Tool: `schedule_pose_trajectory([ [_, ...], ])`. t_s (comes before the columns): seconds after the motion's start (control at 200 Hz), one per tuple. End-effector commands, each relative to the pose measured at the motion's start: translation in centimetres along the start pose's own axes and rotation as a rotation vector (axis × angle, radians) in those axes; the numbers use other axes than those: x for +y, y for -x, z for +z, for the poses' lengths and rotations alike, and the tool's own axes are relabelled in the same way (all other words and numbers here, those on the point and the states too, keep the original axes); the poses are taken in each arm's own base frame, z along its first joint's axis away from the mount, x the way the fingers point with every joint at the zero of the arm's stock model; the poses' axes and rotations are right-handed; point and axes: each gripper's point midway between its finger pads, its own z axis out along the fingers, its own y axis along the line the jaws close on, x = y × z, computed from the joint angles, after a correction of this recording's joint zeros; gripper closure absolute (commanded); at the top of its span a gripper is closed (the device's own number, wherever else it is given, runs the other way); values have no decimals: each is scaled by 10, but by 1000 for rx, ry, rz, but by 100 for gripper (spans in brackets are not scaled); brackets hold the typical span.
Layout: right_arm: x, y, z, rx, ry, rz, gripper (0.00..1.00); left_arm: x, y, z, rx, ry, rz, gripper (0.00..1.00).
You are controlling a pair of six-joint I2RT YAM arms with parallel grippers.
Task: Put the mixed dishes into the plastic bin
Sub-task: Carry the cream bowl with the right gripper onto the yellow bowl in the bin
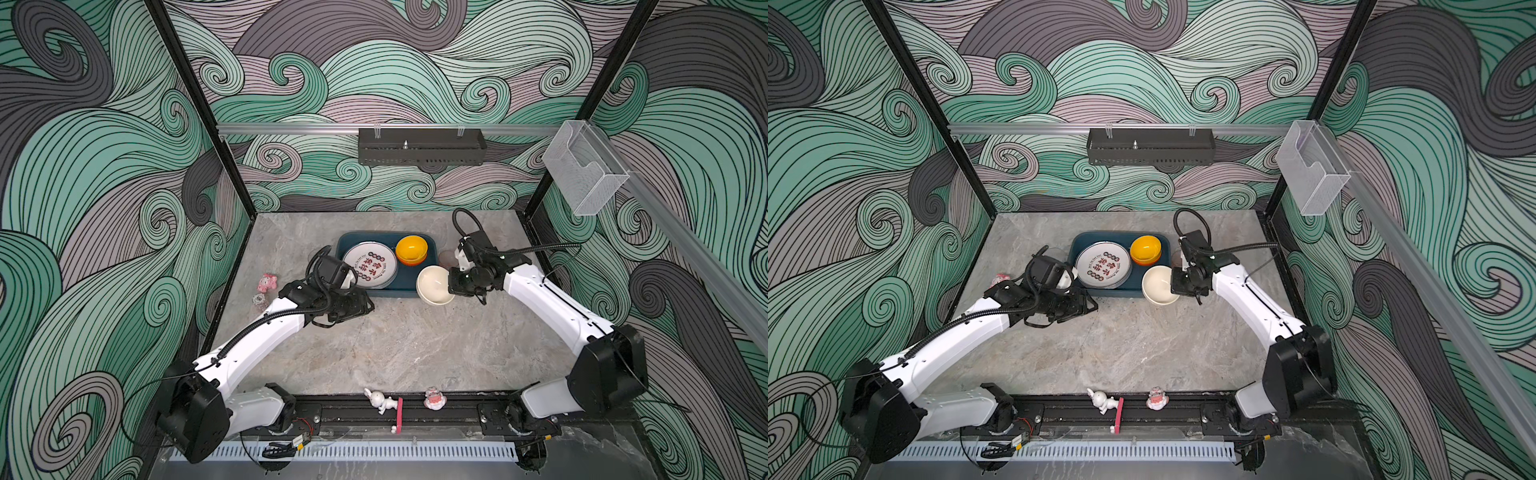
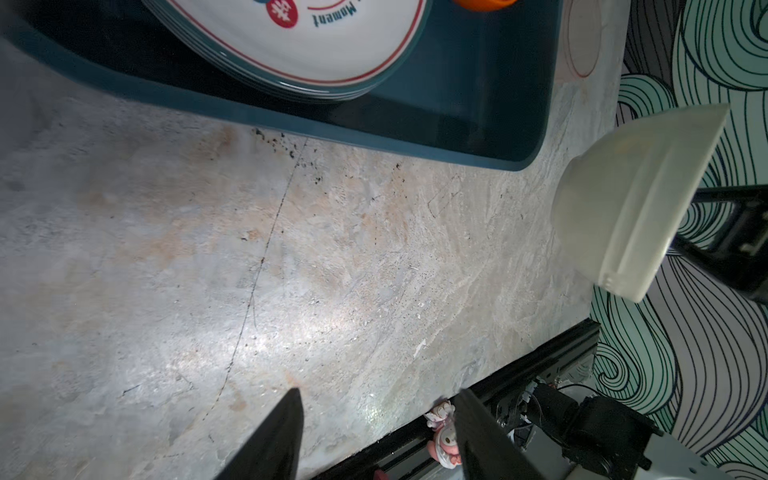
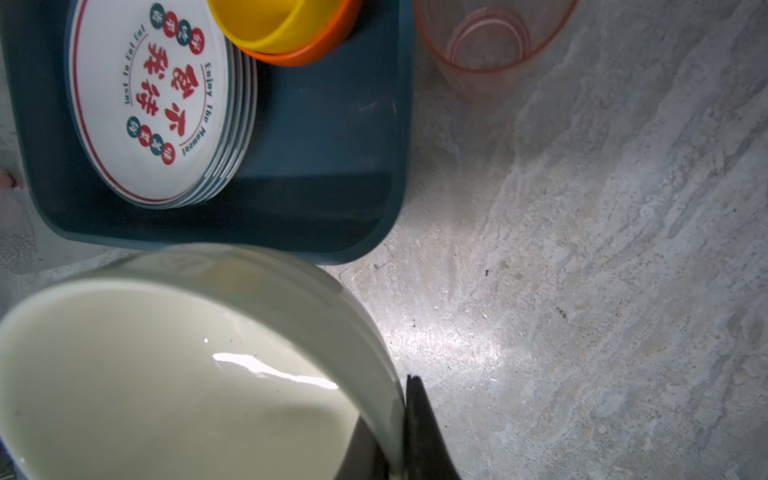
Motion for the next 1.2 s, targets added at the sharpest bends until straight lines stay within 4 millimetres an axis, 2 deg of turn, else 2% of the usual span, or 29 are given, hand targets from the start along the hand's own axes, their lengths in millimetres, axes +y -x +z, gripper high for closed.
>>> schedule_pose_trajectory([
  [0.0,7,24,-4,-30,-8,-15,98,14,0,-12,-29,37,-35,39],
  [0.245,21,76,5,-51,-21,-16,98,28,6,-30,-119,41,-73,38],
  [0.495,23,125,20,-71,-56,3,99,40,7,-43,-159,54,-99,38],
  [0.68,24,151,36,-69,-63,17,99,45,7,-45,-163,61,-117,38],
  [0.876,21,168,58,-53,-88,24,98,50,6,-45,-159,65,-135,38],
  [1.196,18,174,84,-26,-107,28,98,54,4,-40,-148,63,-160,38],
])
